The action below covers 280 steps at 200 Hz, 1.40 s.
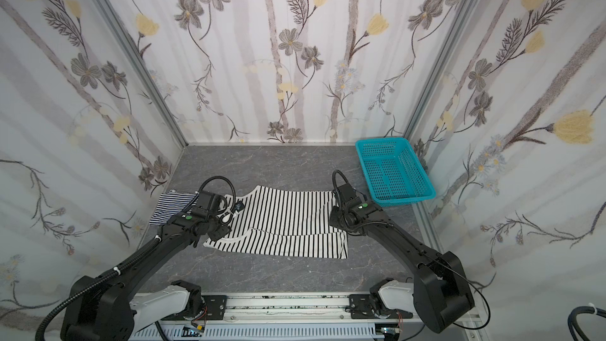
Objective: Fold and stack tank tops
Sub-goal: Fold the tank top at the center of the table.
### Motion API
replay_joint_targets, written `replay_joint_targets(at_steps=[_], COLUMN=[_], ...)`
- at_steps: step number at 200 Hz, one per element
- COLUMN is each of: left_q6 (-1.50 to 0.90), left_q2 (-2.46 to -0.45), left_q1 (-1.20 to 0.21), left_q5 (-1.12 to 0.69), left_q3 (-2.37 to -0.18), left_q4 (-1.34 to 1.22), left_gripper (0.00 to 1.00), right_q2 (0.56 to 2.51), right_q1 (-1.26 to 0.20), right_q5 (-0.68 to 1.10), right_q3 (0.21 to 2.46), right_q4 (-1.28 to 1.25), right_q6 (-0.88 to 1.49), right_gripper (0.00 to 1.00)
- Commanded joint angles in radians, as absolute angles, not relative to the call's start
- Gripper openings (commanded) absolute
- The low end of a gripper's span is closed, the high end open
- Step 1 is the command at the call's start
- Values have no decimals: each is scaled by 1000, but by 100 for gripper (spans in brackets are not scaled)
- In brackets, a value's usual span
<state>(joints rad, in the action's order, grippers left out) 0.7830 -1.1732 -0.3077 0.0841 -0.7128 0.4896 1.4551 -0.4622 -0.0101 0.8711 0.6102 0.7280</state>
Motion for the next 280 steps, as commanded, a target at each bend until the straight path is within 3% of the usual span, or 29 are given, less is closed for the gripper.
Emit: replay_joint_targets(at_steps=[1,60,112,175,223,280], left_q6=[706,561,493,493,473,473], left_q2=[-1241,-1714,-1965,-1975,-1959,-1935], left_q1=[-300,-268,-245,-245,-245,-244], left_q5=[33,-63,-158,-250,-257,-267], left_q3=[-782,-1157,-1410,-1380,-1362,-1333], left_q4=[327,233,242,262,262,262], left_gripper=[68,69,71,72,73,73], right_q2=[1518,1844,2068,2155,2204,2178], right_q1=[-420,-292,-233,-206,-196,-196], right_q5=[1,5,24,49,59,60], right_q3=[935,1173,1366,1420,1475,1438], right_q4=[520,467,469,475,503,509], right_q6=[660,589,595,569,552,542], right_gripper=[46,49,49,49,37,40])
